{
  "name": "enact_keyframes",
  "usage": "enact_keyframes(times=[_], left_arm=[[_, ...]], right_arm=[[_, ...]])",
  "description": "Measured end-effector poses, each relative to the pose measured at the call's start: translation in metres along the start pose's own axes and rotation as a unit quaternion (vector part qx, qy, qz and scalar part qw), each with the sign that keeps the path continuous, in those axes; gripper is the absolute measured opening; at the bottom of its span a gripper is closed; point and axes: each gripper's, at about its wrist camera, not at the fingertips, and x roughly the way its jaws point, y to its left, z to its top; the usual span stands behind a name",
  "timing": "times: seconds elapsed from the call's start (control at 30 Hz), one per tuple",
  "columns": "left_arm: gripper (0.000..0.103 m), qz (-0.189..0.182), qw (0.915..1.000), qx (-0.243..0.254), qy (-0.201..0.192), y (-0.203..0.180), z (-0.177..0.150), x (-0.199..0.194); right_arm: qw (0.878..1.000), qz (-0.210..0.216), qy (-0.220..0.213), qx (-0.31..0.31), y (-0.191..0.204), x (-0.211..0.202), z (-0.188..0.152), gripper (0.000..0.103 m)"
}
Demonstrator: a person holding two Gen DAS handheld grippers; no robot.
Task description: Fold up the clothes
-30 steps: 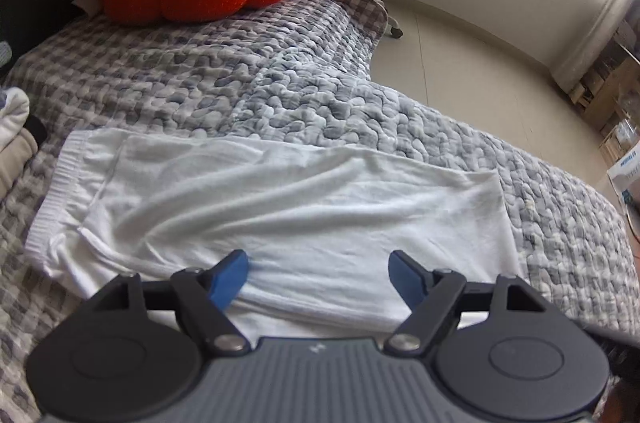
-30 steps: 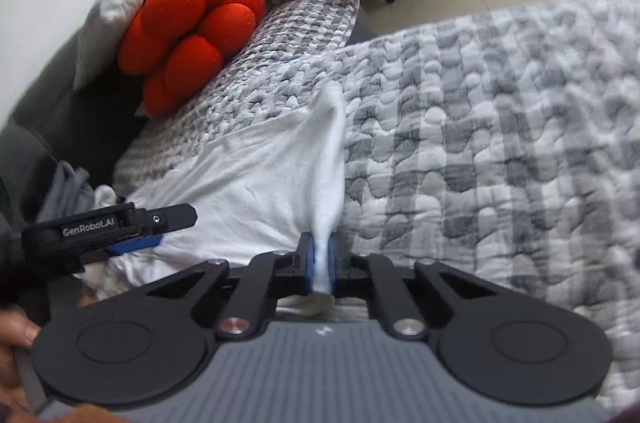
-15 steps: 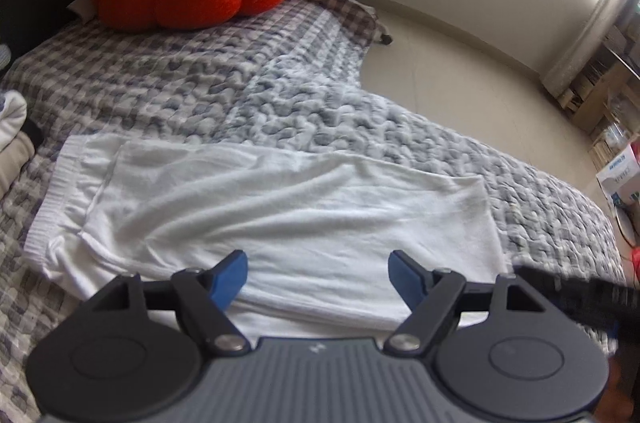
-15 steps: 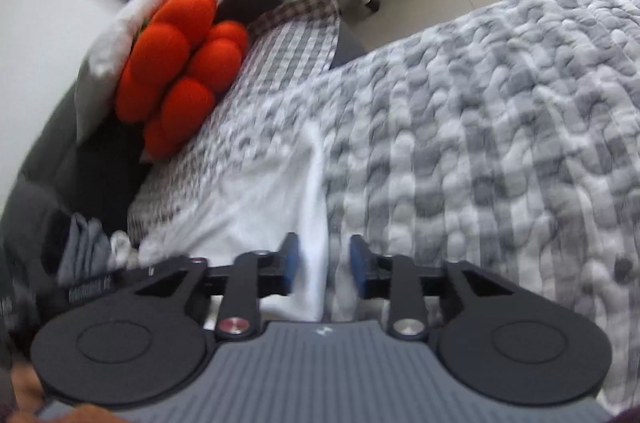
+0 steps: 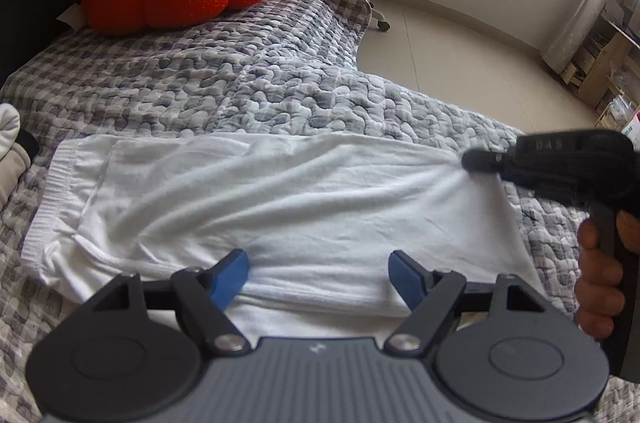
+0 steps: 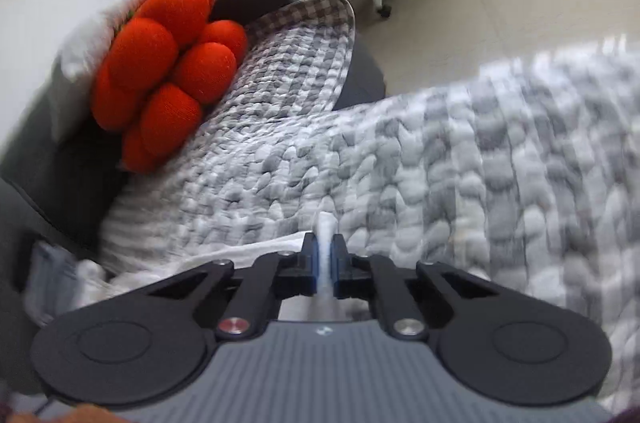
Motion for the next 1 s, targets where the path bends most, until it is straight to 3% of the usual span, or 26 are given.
enact_keyframes(times=[0.17, 0.27, 0.33, 0.47, 0.63, 0.77, 0.93, 1.0], left_arm=[[0.079, -0.001, 1.0000, -0.003, 0.002, 0.002, 0.001, 0.000], [0.079, -0.003, 1.0000, -0.009, 0.002, 0.004, 0.001, 0.000], [0.079, -0.003, 0.9999, -0.016, 0.002, 0.006, 0.002, -0.001], [0.079, -0.005, 0.9994, -0.034, 0.003, 0.012, 0.004, -0.003], [0.079, -0.008, 0.9987, -0.051, 0.001, 0.020, 0.005, -0.006], [0.079, -0.004, 0.9983, -0.058, 0.000, 0.020, 0.006, -0.009], [0.079, 0.005, 0.9980, -0.062, 0.005, 0.026, 0.006, -0.005], [0.079, 0.014, 0.9973, -0.072, 0.005, 0.034, 0.007, -0.003]], right_arm=[[1.000, -0.008, -0.012, -0.017, 0.003, -0.002, -0.002, 0.011], [1.000, -0.006, -0.006, 0.009, -0.006, -0.008, -0.008, 0.020], [0.999, 0.005, -0.004, 0.040, -0.014, -0.018, -0.008, 0.033], [0.998, 0.009, 0.026, 0.049, -0.013, -0.038, -0.013, 0.039], [0.993, 0.040, 0.080, 0.082, -0.022, -0.055, -0.038, 0.039], [0.988, 0.055, 0.080, 0.116, -0.027, -0.066, -0.056, 0.039], [0.994, 0.028, 0.069, 0.080, -0.006, -0.069, -0.066, 0.028], [0.995, 0.022, 0.063, 0.075, -0.003, -0.070, -0.066, 0.018]])
